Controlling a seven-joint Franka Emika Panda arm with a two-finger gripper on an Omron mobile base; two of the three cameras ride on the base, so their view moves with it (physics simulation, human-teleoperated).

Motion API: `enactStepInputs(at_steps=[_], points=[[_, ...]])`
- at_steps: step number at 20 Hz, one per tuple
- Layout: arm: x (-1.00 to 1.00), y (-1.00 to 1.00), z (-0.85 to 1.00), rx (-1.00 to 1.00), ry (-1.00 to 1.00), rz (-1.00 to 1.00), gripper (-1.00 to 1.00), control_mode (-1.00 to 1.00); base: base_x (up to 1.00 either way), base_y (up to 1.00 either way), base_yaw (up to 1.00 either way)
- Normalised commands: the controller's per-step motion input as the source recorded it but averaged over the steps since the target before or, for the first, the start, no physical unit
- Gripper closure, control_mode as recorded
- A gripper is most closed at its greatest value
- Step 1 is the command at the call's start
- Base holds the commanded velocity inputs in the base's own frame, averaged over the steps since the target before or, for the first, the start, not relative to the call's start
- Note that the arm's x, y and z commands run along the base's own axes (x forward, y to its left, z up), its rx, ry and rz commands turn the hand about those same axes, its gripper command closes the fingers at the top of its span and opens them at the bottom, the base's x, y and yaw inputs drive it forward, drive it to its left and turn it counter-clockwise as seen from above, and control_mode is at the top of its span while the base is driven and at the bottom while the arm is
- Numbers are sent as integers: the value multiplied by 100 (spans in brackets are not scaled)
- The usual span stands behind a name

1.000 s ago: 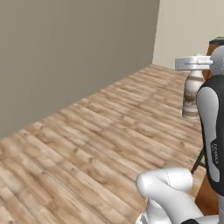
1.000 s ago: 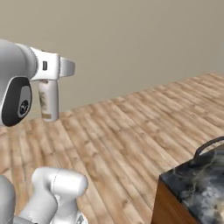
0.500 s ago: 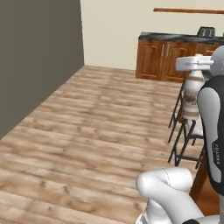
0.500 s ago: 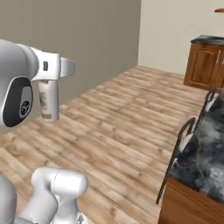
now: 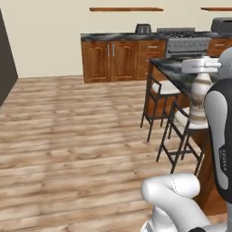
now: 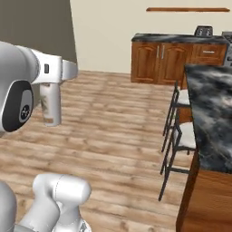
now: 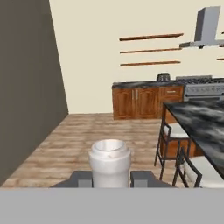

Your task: Get the candle and the liquor from the cabinet and move them to the dining counter.

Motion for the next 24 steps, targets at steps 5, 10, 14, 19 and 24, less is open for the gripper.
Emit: enactStepInputs(at_steps=[5, 10, 14, 19, 24], points=[[0, 0, 0, 0, 0, 0, 100, 100, 53, 100, -62], [0, 0, 0, 0, 0, 0, 100, 100, 59, 100, -62], [0, 0, 0, 0, 0, 0, 100, 100, 56, 100, -60], [0, 0, 0, 0, 0, 0, 100, 100, 56, 100, -59], [0, 0, 0, 0, 0, 0, 100, 100, 70, 91, -59]])
